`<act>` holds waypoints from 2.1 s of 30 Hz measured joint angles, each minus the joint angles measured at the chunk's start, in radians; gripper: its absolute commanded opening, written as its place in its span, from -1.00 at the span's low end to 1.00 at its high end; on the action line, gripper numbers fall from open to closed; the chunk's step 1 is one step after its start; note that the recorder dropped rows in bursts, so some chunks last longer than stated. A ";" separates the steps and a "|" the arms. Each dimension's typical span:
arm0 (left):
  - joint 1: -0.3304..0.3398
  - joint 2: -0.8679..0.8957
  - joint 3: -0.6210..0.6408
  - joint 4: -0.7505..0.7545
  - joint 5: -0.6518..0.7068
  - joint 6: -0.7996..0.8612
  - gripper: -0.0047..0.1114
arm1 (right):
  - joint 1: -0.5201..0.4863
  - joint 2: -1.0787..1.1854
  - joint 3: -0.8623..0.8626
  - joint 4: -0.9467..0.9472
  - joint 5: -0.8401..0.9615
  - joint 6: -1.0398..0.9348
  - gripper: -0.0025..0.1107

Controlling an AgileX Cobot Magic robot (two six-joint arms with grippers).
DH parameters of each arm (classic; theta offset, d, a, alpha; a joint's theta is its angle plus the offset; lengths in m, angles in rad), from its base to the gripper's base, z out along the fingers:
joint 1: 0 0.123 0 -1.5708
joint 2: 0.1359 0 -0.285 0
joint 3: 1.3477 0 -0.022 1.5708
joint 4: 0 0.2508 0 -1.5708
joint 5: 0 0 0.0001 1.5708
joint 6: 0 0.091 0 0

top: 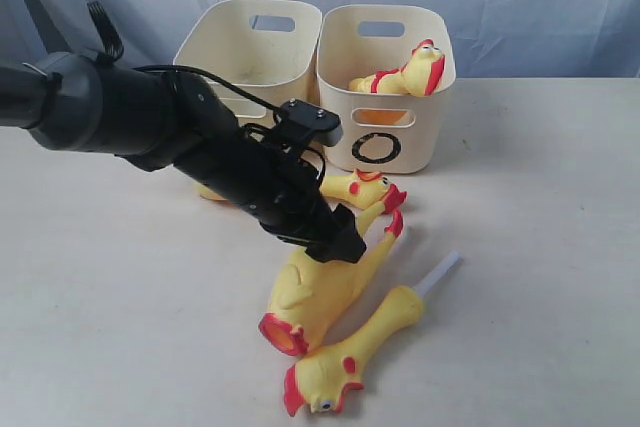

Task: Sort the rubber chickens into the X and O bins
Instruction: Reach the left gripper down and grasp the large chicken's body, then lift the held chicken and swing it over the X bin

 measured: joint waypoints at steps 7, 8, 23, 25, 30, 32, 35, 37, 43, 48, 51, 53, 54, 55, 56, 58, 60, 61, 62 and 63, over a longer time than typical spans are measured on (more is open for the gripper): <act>-0.009 0.036 0.000 0.009 -0.007 0.000 0.35 | 0.000 0.000 0.000 0.000 0.000 0.000 -0.97; -0.009 0.044 0.000 0.006 -0.007 -0.002 0.35 | 0.000 0.000 0.000 0.000 0.000 0.000 -0.97; -0.019 0.057 -0.002 0.009 0.073 -0.004 -0.92 | 0.000 0.000 0.000 0.000 0.008 0.002 -0.97; -0.019 0.048 -0.002 0.009 0.130 -0.004 -0.92 | 0.000 0.000 0.000 0.000 0.008 0.002 -0.97; -0.019 -0.056 -0.001 0.009 0.184 -0.004 -0.92 | 0.000 0.000 0.000 0.000 0.012 0.002 -0.97; -0.019 -0.091 -0.001 0.025 0.184 -0.022 -0.92 | 0.000 0.000 0.000 0.000 0.012 0.002 -0.97; -0.019 -0.175 -0.001 0.151 0.195 -0.160 -0.92 | 0.000 0.000 0.000 0.000 0.012 0.002 -0.97; -0.019 -0.228 -0.001 0.265 0.207 -0.239 -0.92 | 0.000 0.000 0.000 0.000 0.012 0.002 -0.97; -0.019 -0.325 -0.001 0.444 0.164 -0.308 -0.92 | 0.000 0.000 0.000 0.000 0.012 0.002 -0.97; -0.007 -0.379 -0.001 0.502 0.067 -0.327 -0.92 | 0.000 0.000 0.000 0.000 0.012 0.002 -0.97; 0.028 -0.397 -0.001 0.505 0.039 -0.331 -0.92 | 0.000 0.000 0.000 0.000 0.012 0.002 -0.97; 0.056 -0.410 -0.001 0.505 0.010 -0.333 -0.92 | 0.000 0.000 0.000 0.000 0.012 0.002 -0.97; 0.069 -0.415 -0.001 0.503 -0.015 -0.333 -0.92 | 0.000 0.000 0.000 0.000 0.012 0.002 -0.97; 0.082 -0.417 -0.001 0.502 -0.049 -0.333 -0.92 | 0.000 0.000 0.000 0.000 0.012 0.002 -0.97; 0.092 -0.419 -0.001 0.497 -0.091 -0.333 -0.92 | 0.000 0.000 0.000 0.002 0.012 0.002 -0.97; 0.108 -0.421 -0.001 0.495 -0.197 -0.335 -0.92 | 0.000 0.000 0.000 0.002 0.012 0.002 -0.97; 0.115 -0.421 -0.001 0.494 -0.323 -0.335 -0.92 | 0.000 0.000 0.000 0.002 0.012 0.002 -0.97; 0.115 -0.421 -0.001 0.494 -0.375 -0.337 -0.92 | 0.000 0.000 0.000 0.002 0.012 0.002 -0.97; 0.117 -0.419 -0.001 0.492 -0.429 -0.337 -0.92 | 0.000 0.000 0.000 0.002 0.012 0.002 -0.97; 0.117 -0.417 -0.001 0.486 -0.508 -0.337 -0.92 | 0.000 0.000 0.000 0.002 0.012 0.002 -0.97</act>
